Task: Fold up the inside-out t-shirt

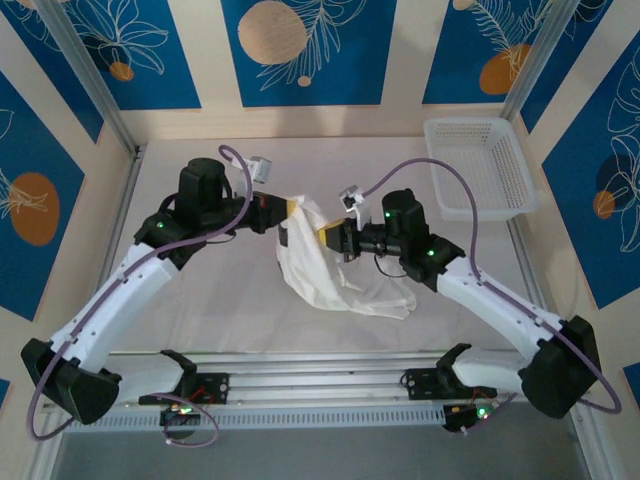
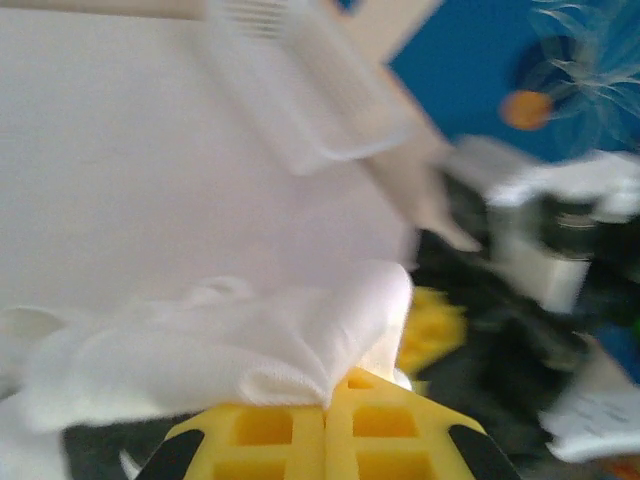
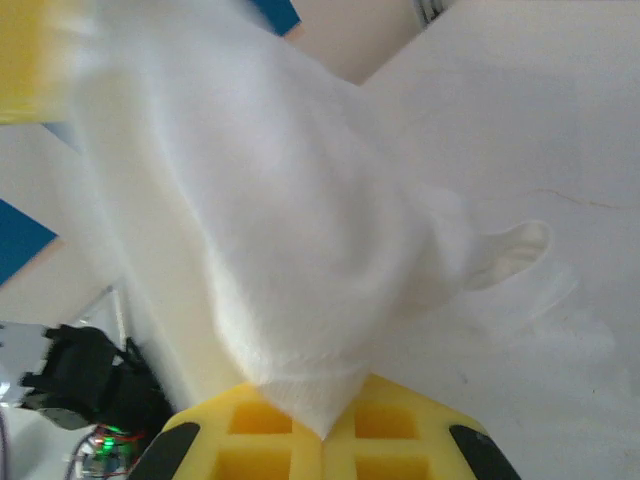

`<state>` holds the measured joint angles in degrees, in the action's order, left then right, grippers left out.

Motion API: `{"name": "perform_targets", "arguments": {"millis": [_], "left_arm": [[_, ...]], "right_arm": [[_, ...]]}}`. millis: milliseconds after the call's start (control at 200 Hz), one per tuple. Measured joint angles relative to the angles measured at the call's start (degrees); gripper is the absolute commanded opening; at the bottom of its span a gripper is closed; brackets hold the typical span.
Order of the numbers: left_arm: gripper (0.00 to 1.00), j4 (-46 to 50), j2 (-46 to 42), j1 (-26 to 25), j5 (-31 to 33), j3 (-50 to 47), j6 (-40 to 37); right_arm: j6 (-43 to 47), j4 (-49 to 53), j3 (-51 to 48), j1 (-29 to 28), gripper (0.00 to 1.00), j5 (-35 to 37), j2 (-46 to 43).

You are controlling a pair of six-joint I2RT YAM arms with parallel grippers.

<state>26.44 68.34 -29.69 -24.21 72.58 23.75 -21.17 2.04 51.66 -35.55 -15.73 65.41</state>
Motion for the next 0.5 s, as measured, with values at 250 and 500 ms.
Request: {"name": "perform_targets", "arguments": {"millis": [250, 500], "left_arm": [[0.46, 3.3, 4.2, 1.2, 7.9, -5.8, -5.0], [0.63, 0.4, -1.9, 1.2, 8.2, -10.9, -1.7]], "right_arm": [[-9.4, 3.1, 1.9, 1.3, 0.0, -2.0, -9.0], [-18.7, 9.5, 4.2, 1.9, 0.0, 5.1, -8.1]]}}
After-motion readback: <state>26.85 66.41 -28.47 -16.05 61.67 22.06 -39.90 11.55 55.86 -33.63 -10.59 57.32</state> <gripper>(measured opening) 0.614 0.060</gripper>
